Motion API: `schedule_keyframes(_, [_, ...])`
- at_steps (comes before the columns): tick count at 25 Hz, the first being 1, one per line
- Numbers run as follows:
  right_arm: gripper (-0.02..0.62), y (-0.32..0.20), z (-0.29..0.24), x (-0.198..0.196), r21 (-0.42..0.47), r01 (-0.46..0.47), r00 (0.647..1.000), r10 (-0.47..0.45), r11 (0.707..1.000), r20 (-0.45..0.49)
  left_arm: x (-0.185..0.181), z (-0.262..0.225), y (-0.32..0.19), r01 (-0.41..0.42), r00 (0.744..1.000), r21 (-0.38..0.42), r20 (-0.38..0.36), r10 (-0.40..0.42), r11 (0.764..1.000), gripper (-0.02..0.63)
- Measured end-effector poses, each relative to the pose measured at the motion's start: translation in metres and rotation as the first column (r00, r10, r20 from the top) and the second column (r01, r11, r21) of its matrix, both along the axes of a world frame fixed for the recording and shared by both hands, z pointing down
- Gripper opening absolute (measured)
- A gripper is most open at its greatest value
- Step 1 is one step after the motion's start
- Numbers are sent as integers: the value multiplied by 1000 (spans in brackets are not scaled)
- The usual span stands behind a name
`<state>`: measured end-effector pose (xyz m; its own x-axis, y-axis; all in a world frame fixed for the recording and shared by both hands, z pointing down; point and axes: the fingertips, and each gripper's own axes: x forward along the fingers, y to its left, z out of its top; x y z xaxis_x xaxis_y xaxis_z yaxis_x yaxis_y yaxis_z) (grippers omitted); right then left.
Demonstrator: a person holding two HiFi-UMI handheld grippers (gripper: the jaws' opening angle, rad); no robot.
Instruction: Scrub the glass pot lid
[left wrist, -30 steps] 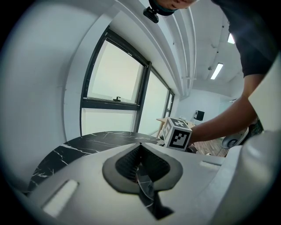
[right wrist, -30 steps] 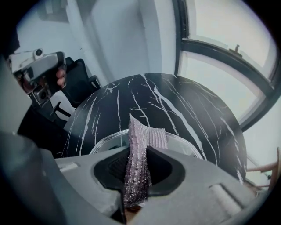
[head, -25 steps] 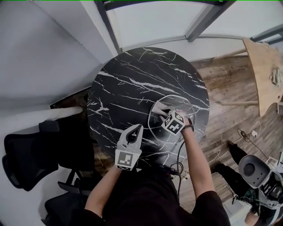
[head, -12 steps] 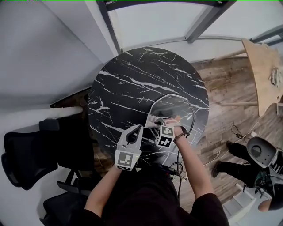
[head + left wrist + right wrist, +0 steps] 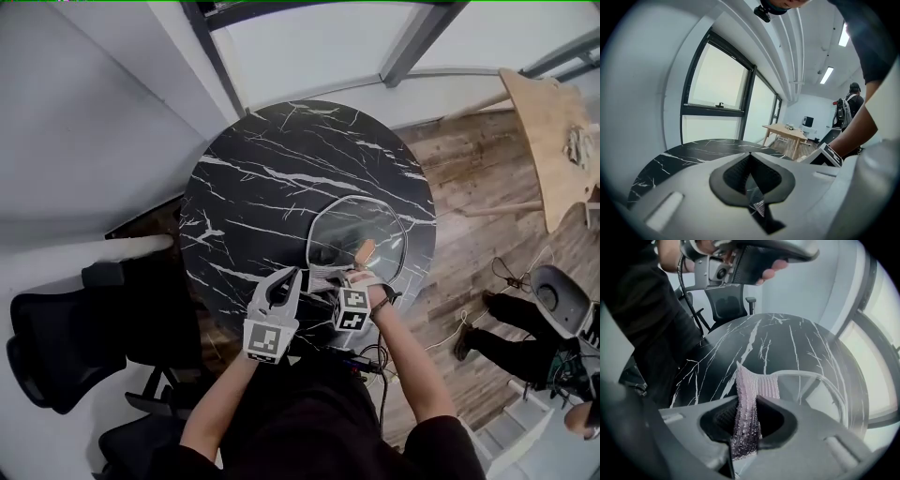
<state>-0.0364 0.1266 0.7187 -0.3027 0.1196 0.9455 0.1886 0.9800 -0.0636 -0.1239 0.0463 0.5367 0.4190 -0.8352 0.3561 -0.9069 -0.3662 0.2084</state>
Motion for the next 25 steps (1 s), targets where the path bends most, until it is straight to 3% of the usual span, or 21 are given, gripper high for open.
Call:
schedule_keyframes(7, [81,22,3,32,-4,55,998,-55,998,-29,20,-7,2,-31,999,16,-5,31,999,3])
schedule_keyframes(16, [80,41,0,137,-232,5,983,-47,973,-177,37,-2,9,-58,998,26,6,58,998,3])
schedule_keyframes(18, [80,37,-4,157,-243,-20,980,-30,970,-198,40,-2,10,-58,998,24,6,58,998,3])
schedule_keyframes(20, [80,28,-19,162,-243,-98,984,57,965,-169,43,-3,11,-60,998,27,4,60,998,3])
schedule_keyframes(22, [80,11,-42,155,-241,-249,968,235,938,-84,46,-7,11,-59,998,35,3,59,998,3])
schedule_keyframes(23, [78,-3,-53,149,-223,-337,940,339,915,-27,46,-9,10,-56,998,40,2,56,998,3])
schedule_keyframes(25, [78,-38,-68,144,-142,-524,836,539,840,103,46,-12,8,-46,999,48,1,46,998,3])
